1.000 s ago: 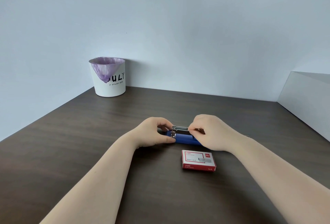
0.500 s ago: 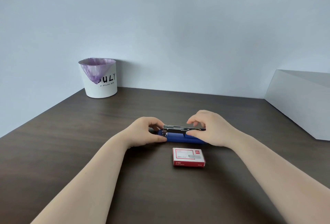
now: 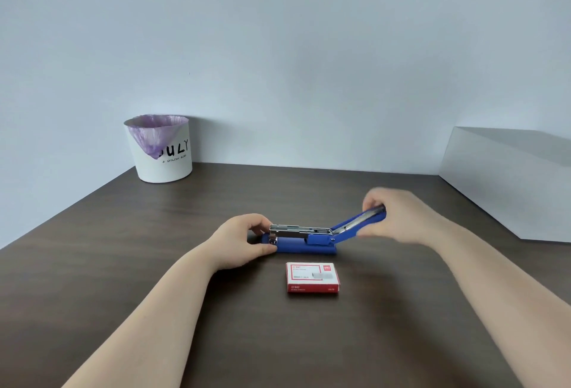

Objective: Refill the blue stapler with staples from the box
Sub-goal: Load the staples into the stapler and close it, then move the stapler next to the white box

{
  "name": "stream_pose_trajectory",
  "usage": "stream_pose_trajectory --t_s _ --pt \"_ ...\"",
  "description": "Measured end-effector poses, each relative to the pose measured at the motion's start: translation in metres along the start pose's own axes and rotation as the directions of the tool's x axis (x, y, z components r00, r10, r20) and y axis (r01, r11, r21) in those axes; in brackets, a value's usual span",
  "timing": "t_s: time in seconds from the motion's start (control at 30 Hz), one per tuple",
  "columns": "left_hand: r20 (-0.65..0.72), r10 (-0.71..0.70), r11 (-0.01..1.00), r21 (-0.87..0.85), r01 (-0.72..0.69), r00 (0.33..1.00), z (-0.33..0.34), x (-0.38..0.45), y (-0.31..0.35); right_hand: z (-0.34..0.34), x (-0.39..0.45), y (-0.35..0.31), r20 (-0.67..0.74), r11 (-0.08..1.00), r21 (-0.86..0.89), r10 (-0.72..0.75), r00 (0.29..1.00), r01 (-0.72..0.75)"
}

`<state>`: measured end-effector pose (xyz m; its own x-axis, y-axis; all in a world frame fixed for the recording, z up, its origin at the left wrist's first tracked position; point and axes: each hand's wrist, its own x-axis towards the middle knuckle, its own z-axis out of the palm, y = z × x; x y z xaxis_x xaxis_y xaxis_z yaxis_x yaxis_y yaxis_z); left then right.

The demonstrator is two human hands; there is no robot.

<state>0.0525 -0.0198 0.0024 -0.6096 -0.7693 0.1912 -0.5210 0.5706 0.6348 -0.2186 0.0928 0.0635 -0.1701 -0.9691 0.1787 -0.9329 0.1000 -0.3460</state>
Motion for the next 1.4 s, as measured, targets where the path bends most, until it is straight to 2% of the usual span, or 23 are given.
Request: stream_pose_trajectory --t_s 0.13,0.23,0.3,0.4,0.5,0.63,0.77,0.9,1.1,1.23,1.4 --pt "-0.006 0.004 1.0 -0.025 -0.004 1.0 -0.001 0.001 0.0 0.0 0.004 -0.035 -0.191 0.962 0.198 -0.152 0.97 0.19" --pt "-0.012 -0.01 0.999 -0.042 0.009 1.0 -0.001 0.001 0.0 0.014 0.011 -0.064 -0.149 0.91 0.341 -0.197 0.969 0.237" --pt "-0.026 -0.03 0.998 -0.053 0.029 0.999 0.0 0.001 0.0 0.026 0.017 -0.075 -0.086 0.922 0.294 -0.237 0.968 0.252" --pt "-0.036 -0.049 0.997 -0.061 0.047 0.998 0.0 0.001 -0.003 0.048 0.021 -0.085 0.037 0.952 0.085 -0.297 0.954 0.293" --pt "-0.033 -0.049 0.996 -0.073 0.047 0.998 0.0 0.001 -0.004 0.058 0.021 -0.084 0.054 0.951 -0.025 -0.305 0.951 0.307" --pt "-0.035 -0.061 0.995 -0.076 0.058 0.998 -0.002 0.002 -0.002 0.055 0.016 -0.069 0.021 0.972 -0.017 -0.233 0.972 0.234" --pt "-0.093 -0.087 0.994 -0.068 0.081 0.992 -0.001 0.003 0.0 0.056 0.007 -0.05 -0.039 0.979 0.083 -0.182 0.982 0.185" --pt "-0.118 -0.162 0.987 -0.019 0.161 0.98 0.0 0.006 0.0 0.059 -0.001 -0.032 -0.061 0.981 0.115 -0.15 0.987 0.157" --pt "-0.086 -0.241 0.945 0.206 0.253 0.967 0.006 0.028 0.022 0.054 -0.001 -0.012 -0.121 0.988 0.122 -0.076 0.99 0.091" --pt "-0.083 -0.218 0.924 0.304 0.233 0.972 0.022 0.054 0.054 0.045 -0.005 0.011 -0.154 0.992 0.13 0.02 0.988 0.0" --pt "-0.096 -0.118 0.946 0.292 0.141 0.988 0.058 0.084 0.122 0.029 -0.016 0.056 -0.235 0.981 0.148 0.156 0.959 -0.124"
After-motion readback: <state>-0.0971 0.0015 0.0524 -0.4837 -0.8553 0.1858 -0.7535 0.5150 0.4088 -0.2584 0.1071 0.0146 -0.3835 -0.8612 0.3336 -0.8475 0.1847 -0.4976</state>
